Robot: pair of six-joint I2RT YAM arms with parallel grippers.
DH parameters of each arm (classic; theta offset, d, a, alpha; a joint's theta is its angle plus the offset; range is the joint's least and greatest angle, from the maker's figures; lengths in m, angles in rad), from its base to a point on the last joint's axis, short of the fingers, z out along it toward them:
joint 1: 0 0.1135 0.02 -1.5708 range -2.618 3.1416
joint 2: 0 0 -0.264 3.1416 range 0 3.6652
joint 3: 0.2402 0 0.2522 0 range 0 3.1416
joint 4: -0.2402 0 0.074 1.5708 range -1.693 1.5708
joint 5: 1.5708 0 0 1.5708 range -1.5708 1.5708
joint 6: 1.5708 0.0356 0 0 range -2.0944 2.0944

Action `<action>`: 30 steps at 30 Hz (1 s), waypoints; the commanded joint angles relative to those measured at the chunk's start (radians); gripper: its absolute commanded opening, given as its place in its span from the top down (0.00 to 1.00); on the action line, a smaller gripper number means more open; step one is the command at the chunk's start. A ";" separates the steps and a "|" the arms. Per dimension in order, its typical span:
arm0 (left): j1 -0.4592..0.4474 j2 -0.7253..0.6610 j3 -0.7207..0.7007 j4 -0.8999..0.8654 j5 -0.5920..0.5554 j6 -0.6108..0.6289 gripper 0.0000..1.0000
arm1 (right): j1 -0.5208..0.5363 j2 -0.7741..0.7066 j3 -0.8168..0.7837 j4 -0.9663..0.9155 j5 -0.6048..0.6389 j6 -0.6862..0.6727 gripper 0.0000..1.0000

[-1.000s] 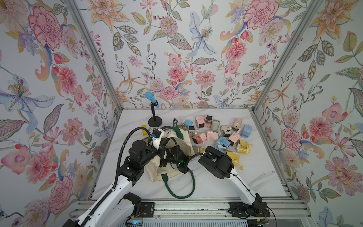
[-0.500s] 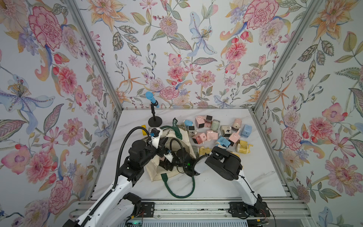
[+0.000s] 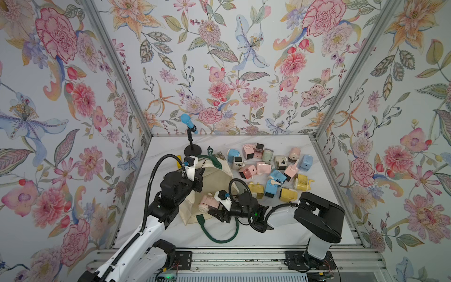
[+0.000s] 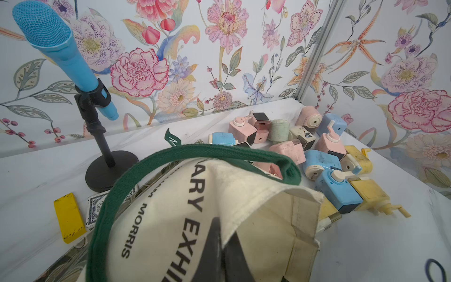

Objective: Take out the pencil sharpeners from the tote bags
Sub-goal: Pick up the pencil sharpener from the canvas bag, then place the pencil sharpener at the center of the board.

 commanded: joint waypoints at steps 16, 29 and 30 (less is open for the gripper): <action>0.051 0.049 0.114 -0.092 -0.021 -0.110 1.00 | -0.105 -0.895 -0.376 -0.534 0.500 0.161 0.64; 0.051 0.042 0.110 -0.109 -0.049 -0.095 1.00 | -0.056 -0.759 -0.468 -0.523 0.616 0.224 0.59; 0.053 0.040 0.108 -0.109 -0.053 -0.095 1.00 | -0.055 -0.732 -0.464 -0.512 0.618 0.218 0.59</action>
